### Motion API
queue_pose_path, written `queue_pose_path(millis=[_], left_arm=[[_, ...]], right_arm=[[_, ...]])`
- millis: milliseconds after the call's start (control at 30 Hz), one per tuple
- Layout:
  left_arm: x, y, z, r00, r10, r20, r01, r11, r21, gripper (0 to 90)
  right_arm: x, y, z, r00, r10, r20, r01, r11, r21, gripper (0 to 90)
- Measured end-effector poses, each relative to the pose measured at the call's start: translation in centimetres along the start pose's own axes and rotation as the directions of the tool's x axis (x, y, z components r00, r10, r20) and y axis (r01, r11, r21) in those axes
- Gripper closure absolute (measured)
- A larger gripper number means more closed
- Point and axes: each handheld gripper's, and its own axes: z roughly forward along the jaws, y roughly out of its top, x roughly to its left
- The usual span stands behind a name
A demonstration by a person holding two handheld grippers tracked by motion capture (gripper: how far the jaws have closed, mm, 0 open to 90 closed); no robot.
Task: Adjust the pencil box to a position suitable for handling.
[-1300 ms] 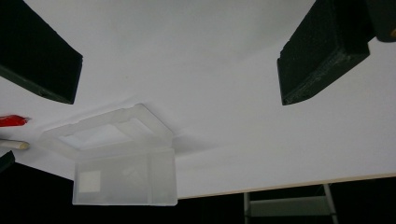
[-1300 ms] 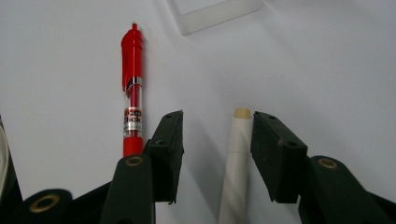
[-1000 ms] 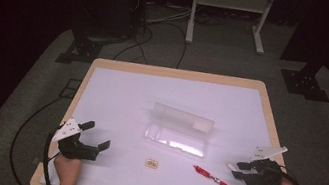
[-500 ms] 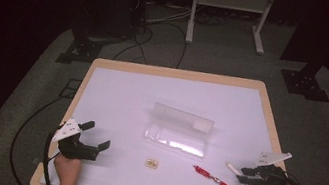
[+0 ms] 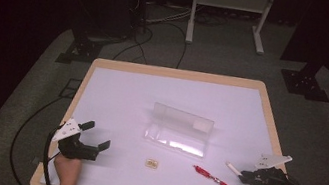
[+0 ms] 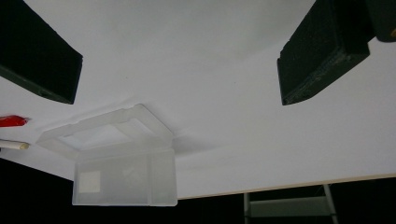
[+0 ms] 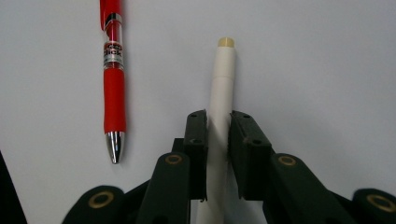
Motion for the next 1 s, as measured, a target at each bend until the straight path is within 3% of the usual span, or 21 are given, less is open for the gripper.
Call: queue_pose_path(millis=[400,1000], left_arm=[[0.0,0.0,0.0,1.0,0.0,0.001,0.0,1.0,-0.001,0.0],[0.0,0.0,0.0,1.0,-0.001,0.003,0.001,1.0,-0.002,0.0]], right_arm=[[0.2,0.5,-0.2,1.0,0.0,-0.004,0.0,0.9999,-0.013,78.2],[0.8,5.0,-0.2,0.9971,-0.067,-0.036,0.064,0.9961,-0.06,78.2]])
